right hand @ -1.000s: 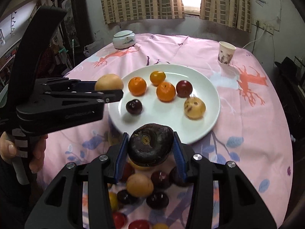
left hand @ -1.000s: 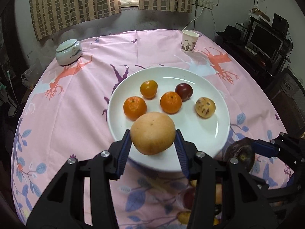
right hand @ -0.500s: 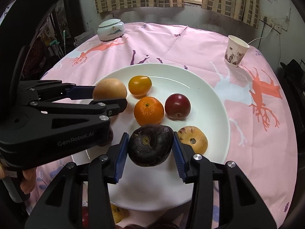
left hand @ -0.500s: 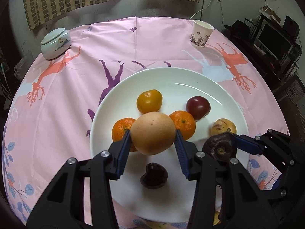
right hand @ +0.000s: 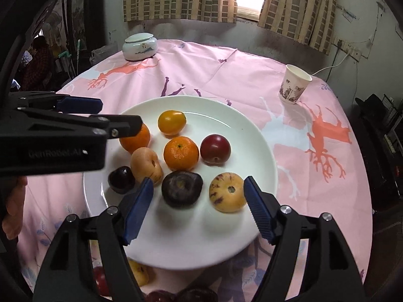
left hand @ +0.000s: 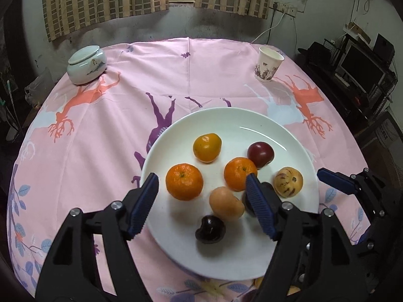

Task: Organize fruits
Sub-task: 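Lower both fruits onto the white plate and open both tools, then grasp the olive-yellow tomato with the left tool while the right tool grasps a small yellow fruit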

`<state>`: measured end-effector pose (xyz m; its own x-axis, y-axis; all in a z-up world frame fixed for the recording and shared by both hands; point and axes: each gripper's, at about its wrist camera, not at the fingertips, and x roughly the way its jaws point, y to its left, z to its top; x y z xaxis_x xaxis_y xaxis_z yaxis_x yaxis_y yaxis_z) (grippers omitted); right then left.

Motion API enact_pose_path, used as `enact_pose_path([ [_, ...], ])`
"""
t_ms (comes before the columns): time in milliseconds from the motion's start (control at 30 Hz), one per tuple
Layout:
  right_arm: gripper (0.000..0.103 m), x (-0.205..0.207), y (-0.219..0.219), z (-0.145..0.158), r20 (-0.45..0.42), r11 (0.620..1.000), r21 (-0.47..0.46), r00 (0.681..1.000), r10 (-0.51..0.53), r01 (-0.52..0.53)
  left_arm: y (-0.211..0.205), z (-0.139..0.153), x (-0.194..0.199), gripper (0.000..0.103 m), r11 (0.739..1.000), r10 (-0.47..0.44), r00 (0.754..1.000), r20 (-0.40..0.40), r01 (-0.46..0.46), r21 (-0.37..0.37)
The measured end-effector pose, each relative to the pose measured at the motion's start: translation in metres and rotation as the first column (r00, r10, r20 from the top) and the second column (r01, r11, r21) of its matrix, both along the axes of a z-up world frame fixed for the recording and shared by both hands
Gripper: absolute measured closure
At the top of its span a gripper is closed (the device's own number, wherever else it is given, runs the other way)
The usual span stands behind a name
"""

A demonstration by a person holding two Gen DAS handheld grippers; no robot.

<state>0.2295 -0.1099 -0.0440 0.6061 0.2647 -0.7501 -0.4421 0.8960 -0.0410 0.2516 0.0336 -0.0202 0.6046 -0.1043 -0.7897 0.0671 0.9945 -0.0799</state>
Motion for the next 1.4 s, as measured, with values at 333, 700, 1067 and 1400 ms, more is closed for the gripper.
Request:
enact_pose_path([
  [333, 0.025, -0.101, -0.046, 0.02, 0.009, 0.997, 0.048, 0.998, -0.056, 0.056, 0.018, -0.001, -0.123, 0.012, 0.999, 0.029, 0.998, 0.062, -0.027, -0.03],
  [700, 0.024, -0.207, -0.069, -0.017, -0.047, 0.986, 0.09, 0.989, -0.137, 0.141, -0.002, -0.056, -0.219, 0.011, 0.999, -0.037, 0.999, -0.012, 0.037, 0.001],
  [1067, 0.049, -0.222, -0.082, -0.046, -0.109, 0.983, 0.137, 0.988, -0.11, 0.124, -0.017, -0.064, -0.237, 0.011, 0.997, -0.072, 0.997, -0.023, 0.073, 0.039],
  [1400, 0.078, -0.187, -0.07, -0.07, -0.128, 0.985, 0.127, 0.987, -0.1, 0.117, -0.025, -0.08, -0.235, 0.011, 0.991, -0.096, 0.993, -0.065, 0.101, 0.086],
])
